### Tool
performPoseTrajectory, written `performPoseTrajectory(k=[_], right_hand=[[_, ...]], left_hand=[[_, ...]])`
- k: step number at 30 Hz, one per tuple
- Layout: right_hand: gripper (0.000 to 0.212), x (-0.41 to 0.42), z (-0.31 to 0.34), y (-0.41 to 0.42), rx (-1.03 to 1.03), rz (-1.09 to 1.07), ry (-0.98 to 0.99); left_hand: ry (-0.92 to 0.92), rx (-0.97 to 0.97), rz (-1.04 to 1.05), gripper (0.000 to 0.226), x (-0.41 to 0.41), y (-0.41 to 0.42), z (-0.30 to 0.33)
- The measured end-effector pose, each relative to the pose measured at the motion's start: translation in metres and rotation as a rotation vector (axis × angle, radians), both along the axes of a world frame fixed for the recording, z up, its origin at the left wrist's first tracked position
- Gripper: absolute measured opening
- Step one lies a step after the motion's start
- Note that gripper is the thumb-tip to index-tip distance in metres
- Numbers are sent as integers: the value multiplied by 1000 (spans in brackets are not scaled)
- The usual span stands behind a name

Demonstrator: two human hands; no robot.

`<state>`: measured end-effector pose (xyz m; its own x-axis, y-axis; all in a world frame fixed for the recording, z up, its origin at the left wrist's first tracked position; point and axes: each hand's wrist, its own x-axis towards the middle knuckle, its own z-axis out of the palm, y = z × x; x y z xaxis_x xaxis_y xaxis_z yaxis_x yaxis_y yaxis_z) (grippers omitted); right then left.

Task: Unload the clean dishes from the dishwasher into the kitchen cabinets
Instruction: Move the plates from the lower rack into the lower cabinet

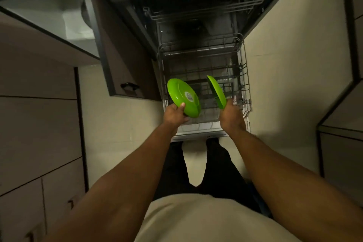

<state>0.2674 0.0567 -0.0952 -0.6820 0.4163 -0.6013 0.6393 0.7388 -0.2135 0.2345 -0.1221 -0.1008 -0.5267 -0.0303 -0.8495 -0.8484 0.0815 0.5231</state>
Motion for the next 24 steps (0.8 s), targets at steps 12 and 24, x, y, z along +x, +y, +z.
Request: performPoseTrajectory(k=[12, 24], right_hand=[[29, 26, 36, -81, -25, 156, 40], [25, 39, 51, -108, -61, 421, 43]], left_hand=[[-42, 11, 131, 18, 47, -101, 12], [12, -30, 336, 26, 84, -147, 35]])
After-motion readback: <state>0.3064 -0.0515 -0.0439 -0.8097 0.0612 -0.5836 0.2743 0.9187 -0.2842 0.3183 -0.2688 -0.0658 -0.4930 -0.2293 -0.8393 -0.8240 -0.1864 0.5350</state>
